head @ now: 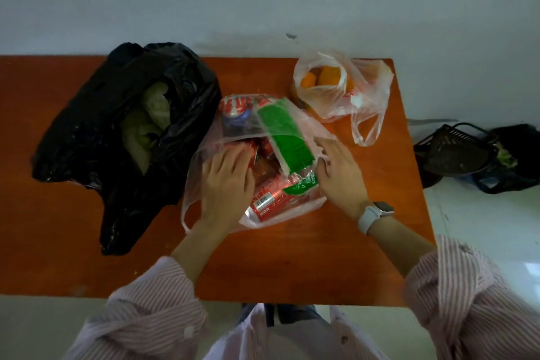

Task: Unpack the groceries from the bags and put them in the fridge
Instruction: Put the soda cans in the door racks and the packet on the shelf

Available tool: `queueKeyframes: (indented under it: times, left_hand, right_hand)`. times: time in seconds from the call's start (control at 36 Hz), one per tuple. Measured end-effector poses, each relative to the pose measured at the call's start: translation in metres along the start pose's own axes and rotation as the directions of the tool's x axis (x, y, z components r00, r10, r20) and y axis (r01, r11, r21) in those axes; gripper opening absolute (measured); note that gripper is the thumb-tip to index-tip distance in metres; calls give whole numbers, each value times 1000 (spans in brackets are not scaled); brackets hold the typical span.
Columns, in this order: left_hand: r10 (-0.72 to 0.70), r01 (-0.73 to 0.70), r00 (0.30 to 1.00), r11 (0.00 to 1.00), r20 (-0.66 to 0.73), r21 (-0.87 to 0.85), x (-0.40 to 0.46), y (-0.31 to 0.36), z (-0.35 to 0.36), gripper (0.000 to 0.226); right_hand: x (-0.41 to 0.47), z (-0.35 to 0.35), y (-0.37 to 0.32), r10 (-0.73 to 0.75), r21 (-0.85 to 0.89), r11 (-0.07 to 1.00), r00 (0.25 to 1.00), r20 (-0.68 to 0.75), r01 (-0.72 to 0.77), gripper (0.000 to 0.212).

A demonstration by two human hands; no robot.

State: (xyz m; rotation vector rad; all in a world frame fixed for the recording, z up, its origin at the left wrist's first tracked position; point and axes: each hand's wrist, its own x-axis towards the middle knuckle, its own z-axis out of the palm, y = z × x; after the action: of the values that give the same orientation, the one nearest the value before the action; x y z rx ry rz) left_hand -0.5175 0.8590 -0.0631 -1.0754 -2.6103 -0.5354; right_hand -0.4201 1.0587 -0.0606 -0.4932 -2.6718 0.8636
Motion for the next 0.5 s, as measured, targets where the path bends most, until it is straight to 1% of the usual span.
queueKeyframes:
  times: [0.03, 0.06, 0.11, 0.14, 0.19, 0.25, 0.28, 0.33, 0.39, 0.44, 0.5]
  left_hand:
    - [0, 0, 1000, 999, 10, 36, 11, -4, 3, 41]
    - [-2, -2, 999, 996, 49, 88, 20, -8, 6, 46]
    - [-37, 9, 983, 988, 180, 155, 40, -20, 10, 59]
    - [-65, 27, 966, 988, 251, 153, 50, -27, 14, 67]
    - [-122, 95, 913, 992, 389, 88, 71, -44, 22, 82]
    - [-132, 180, 877, 982, 462, -61, 88, -59, 27, 85]
    - [-124, 224, 876, 960, 466, -167, 94, -66, 28, 84]
    - [-105, 267, 902, 899, 419, -348, 102, -75, 30, 75]
    - [-98, 245, 931, 882, 351, -402, 103, -81, 31, 61]
    - [-116, 254, 941, 861, 317, -441, 99, -81, 31, 53]
    - [-147, 286, 945, 805, 292, -521, 93, -78, 30, 46]
  right_hand:
    - [6, -1, -1, -74, -68, 995, 997, -7, 74, 40]
    - [14, -1, -3, -144, -133, 981, 990, -1, 142, 43]
    - [31, 3, -5, -223, -207, 950, 972, 72, 233, 51]
    - [41, 5, -7, -233, -219, 941, 964, 132, 257, 56]
    - [65, 13, -9, -211, -214, 939, 941, 264, 270, 68]
    - [88, 22, -12, -129, -198, 955, 912, 390, 220, 75]
    - [99, 27, -13, -92, -200, 960, 896, 435, 196, 77]
    - [117, 37, -13, -42, -197, 967, 864, 502, 162, 78]
    - [128, 44, -11, -40, -191, 967, 844, 534, 166, 76]
    - [134, 48, -8, -72, -182, 966, 864, 498, 185, 71]
    - [135, 50, -4, -87, -146, 975, 891, 445, 168, 62]
